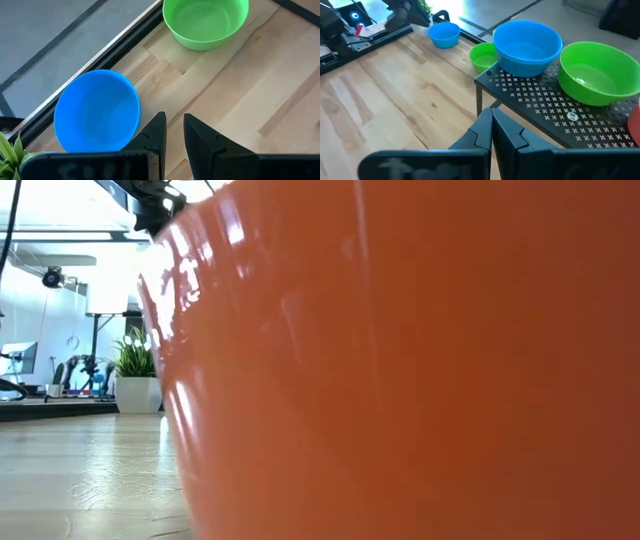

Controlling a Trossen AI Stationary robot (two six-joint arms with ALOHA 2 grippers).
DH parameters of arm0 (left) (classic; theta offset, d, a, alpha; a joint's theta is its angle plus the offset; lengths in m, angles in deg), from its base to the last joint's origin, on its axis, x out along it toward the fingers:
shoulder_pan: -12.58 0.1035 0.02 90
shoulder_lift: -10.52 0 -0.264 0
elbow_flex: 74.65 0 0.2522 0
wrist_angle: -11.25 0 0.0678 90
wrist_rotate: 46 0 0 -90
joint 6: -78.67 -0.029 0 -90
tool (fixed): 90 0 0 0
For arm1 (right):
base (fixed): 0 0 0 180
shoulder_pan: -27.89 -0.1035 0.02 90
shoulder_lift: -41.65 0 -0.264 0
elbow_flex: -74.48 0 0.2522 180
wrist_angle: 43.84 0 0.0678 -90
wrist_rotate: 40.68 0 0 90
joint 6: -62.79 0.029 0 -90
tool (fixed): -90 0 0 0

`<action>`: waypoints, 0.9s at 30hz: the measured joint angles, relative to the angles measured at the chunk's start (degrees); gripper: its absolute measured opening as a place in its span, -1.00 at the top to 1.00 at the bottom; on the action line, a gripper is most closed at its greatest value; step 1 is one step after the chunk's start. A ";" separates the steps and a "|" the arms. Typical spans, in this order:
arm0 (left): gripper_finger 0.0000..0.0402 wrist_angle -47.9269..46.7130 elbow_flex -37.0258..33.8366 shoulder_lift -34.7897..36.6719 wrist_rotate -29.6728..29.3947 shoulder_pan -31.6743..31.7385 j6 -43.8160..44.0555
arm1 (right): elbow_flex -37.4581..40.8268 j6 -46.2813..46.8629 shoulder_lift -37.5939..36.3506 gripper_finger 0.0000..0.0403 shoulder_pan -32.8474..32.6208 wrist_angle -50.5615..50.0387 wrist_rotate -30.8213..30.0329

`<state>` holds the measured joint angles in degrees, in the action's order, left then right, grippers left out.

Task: Pick & Place Mini bowls
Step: Stack the blue bowl on the blue bowl on the shelf

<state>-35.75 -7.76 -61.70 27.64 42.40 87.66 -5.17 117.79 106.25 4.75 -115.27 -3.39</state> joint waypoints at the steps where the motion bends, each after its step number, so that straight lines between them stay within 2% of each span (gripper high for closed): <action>1: 0.70 -0.02 0.00 -0.24 -0.01 0.11 0.17 | 0.00 -0.83 0.00 0.96 0.00 0.53 0.00; 10: 0.70 -1.23 0.00 -5.62 0.03 0.38 4.88 | 0.00 -3.62 0.00 0.96 0.00 2.75 0.01; 22: 0.70 4.15 0.83 -14.23 -0.74 2.65 5.03 | 0.00 -5.09 0.00 0.96 0.00 2.73 0.02; 27: 0.70 4.21 2.48 -15.25 -4.16 3.00 4.39 | 0.00 -5.12 0.00 0.96 0.00 2.73 0.00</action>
<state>-31.54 -5.28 -76.95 23.48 45.40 92.05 -5.17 112.68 106.25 4.75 -112.54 -3.39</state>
